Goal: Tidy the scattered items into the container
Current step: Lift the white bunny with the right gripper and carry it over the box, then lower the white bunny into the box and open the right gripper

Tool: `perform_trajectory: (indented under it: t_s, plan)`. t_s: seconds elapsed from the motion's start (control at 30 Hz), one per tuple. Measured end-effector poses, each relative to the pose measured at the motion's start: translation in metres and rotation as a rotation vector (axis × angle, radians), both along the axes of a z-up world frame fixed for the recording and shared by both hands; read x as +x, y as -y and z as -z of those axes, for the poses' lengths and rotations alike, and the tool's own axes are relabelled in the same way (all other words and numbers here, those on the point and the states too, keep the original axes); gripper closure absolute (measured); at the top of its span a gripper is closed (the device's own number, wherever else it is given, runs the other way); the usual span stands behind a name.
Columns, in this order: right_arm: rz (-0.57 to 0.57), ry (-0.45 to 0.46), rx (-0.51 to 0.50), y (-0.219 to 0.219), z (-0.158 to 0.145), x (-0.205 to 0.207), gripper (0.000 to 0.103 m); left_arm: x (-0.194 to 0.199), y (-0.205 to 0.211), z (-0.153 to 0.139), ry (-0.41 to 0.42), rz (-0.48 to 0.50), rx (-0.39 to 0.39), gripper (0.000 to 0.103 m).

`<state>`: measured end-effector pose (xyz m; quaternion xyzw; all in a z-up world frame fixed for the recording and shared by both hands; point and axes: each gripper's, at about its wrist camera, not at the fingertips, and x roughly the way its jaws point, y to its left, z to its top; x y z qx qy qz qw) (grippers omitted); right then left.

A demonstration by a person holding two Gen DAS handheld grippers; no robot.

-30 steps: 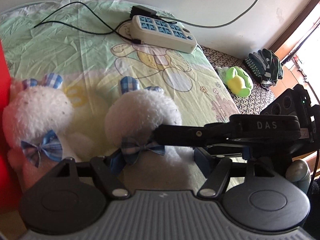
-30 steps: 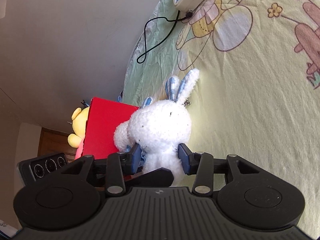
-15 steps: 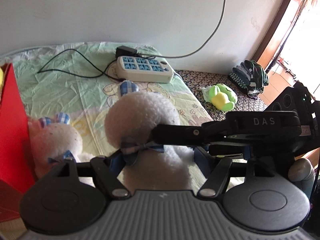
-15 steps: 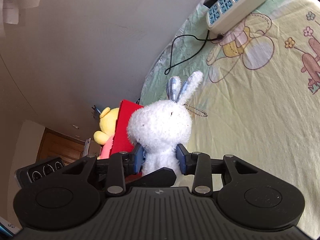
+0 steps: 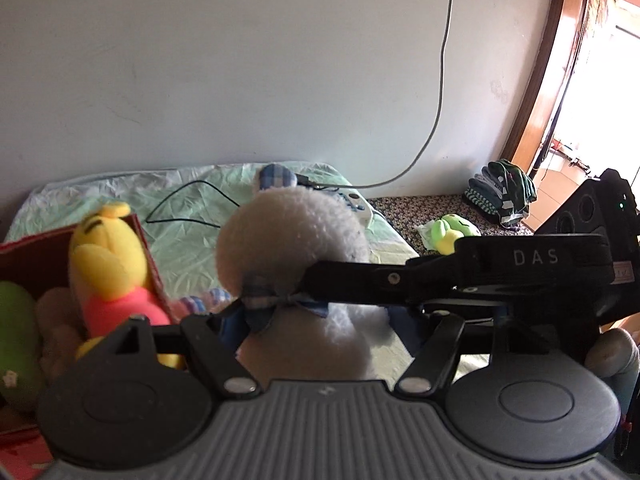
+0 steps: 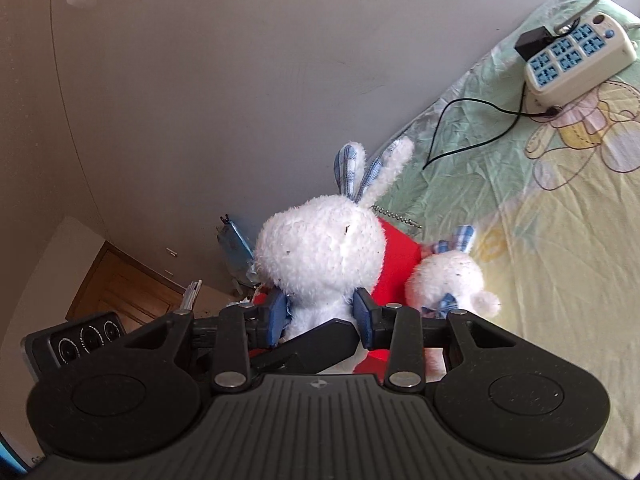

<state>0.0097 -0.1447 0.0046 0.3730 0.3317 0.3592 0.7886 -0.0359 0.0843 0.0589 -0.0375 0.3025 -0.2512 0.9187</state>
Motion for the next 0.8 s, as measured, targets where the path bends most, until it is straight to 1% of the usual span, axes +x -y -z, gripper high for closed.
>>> perform_trajectory:
  t_s: [0.1, 0.33, 0.57, 0.7, 0.8]
  plan:
    - [-0.007, 0.027, 0.0, -0.024, -0.006, -0.006, 0.064, -0.01, -0.024, -0.005, 0.023, -0.024, -0.003, 0.032]
    - [-0.032, 0.061, -0.035, -0.078, -0.015, -0.012, 0.064, -0.024, -0.078, -0.011, 0.04, -0.072, -0.039, 0.032]
    - [-0.082, 0.117, -0.054, -0.135, -0.032, 0.002, 0.064, -0.03, -0.137, -0.023, 0.073, -0.15, -0.054, 0.031]
    - [-0.126, 0.132, -0.071, -0.169, -0.035, 0.012, 0.064, -0.031, -0.17, -0.023, 0.065, -0.208, -0.054, 0.031]
    - [-0.169, 0.141, -0.087, -0.194, -0.034, 0.022, 0.064, -0.029, -0.193, -0.022, 0.052, -0.255, -0.04, 0.031]
